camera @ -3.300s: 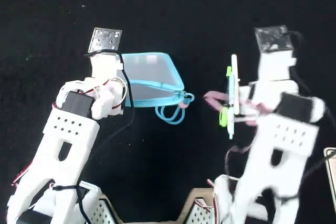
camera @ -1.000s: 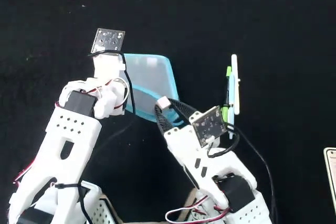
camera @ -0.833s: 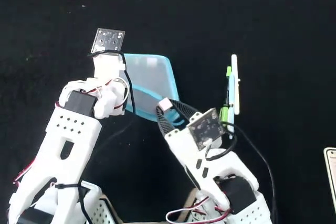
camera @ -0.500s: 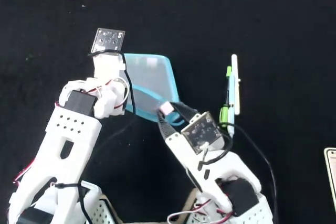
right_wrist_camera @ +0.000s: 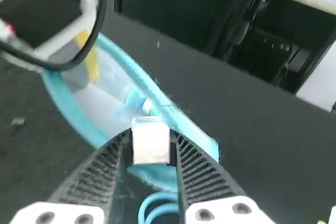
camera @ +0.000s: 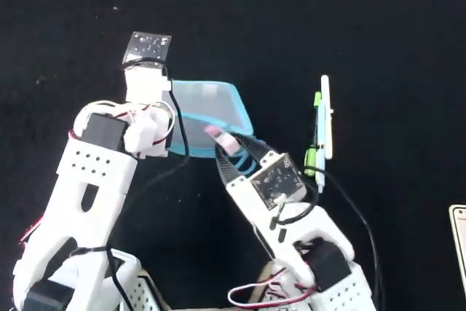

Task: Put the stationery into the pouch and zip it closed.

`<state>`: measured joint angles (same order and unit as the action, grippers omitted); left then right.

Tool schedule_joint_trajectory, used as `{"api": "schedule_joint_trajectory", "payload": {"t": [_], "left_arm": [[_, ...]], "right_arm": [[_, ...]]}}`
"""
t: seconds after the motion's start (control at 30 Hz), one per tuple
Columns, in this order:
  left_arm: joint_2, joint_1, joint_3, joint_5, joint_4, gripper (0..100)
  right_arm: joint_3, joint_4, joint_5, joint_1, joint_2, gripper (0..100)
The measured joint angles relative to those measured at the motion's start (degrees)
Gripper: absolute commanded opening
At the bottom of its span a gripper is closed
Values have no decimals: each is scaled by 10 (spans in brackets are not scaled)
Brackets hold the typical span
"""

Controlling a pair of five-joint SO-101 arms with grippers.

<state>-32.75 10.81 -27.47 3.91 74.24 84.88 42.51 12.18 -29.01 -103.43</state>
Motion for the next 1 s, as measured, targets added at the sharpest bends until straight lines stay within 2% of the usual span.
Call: {"api": "schedule_joint_trajectory", "payload": {"t": [0.2, 0.43, 0.63, 0.77, 0.9, 1.0], "left_arm": [[3, -10, 26, -16, 13, 30], [9, -17, 44, -20, 31, 30], [40, -17, 75, -20, 44, 30], [55, -18, 85, -18, 45, 30], [57, -18, 88, -18, 45, 30], [57, -18, 88, -18, 45, 30]], "right_arm": [[46, -103, -1, -2, 0, 11], [45, -101, -1, -3, 0, 11], [-15, -68, 0, -2, 15, 11], [-91, -68, 0, -2, 128, 13], [-190, -66, -37, -2, 280, 16], [-261, -41, -51, -2, 387, 88]]}}
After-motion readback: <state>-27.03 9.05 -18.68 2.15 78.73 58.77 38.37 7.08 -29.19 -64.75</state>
